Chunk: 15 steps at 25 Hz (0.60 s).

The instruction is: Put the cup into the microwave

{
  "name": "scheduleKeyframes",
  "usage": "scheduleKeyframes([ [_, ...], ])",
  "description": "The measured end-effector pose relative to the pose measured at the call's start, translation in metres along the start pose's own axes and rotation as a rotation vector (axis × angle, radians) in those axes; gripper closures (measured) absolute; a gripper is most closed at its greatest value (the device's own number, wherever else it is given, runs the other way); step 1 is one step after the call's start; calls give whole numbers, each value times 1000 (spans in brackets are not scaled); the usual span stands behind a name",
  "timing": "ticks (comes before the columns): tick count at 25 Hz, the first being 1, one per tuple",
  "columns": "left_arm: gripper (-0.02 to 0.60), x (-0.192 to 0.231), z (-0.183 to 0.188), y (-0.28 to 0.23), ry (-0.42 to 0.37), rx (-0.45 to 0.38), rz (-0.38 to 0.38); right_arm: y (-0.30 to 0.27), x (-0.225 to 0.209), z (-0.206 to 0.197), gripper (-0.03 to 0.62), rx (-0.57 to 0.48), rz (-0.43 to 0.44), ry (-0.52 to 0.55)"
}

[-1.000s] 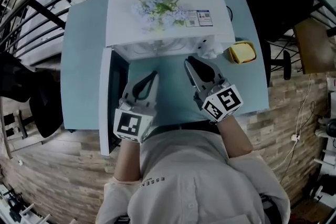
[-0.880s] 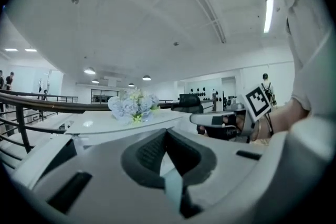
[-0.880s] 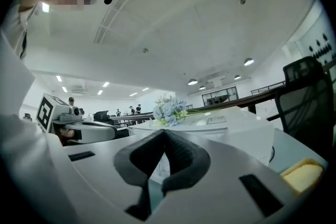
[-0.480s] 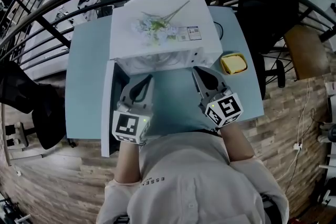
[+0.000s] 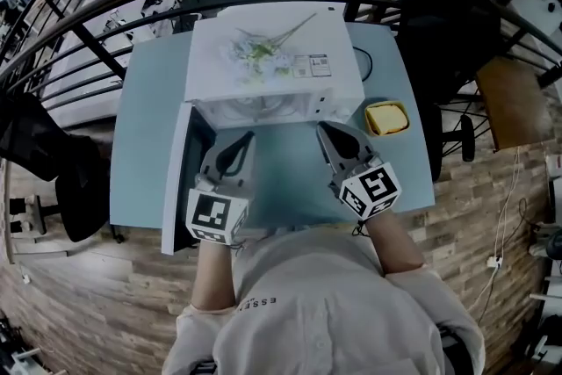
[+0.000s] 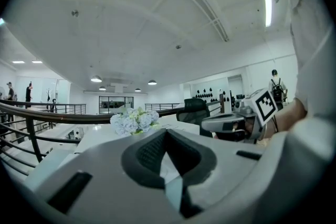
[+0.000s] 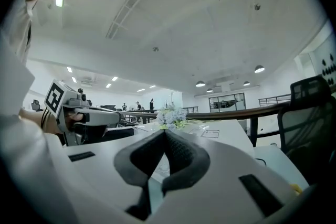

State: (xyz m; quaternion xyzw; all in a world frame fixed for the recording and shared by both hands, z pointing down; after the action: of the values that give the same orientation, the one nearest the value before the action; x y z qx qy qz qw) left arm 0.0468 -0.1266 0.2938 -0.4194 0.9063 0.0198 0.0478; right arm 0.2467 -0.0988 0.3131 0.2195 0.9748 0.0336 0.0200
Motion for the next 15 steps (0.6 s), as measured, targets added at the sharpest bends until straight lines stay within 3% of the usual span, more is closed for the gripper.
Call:
scheduleKeyframes([
  [7,581,4,4,-2,8,13,36,-2,-4,5,579,4,4,10],
  [15,581,7,4,-6,3,34,23,-5,-4,3,579,22,-1,-31],
])
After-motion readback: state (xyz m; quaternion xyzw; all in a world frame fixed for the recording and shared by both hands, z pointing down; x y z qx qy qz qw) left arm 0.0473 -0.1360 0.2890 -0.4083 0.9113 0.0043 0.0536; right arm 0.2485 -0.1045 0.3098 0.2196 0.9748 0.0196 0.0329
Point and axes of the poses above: the fingertips, and each gripper's own axes: y backward along the fingers, x to its left, z out of its top, the point moved 6 cm from there along y, backward along the fingers, and after that the axes turned 6 degrees about -x, right-handed, at the moved point
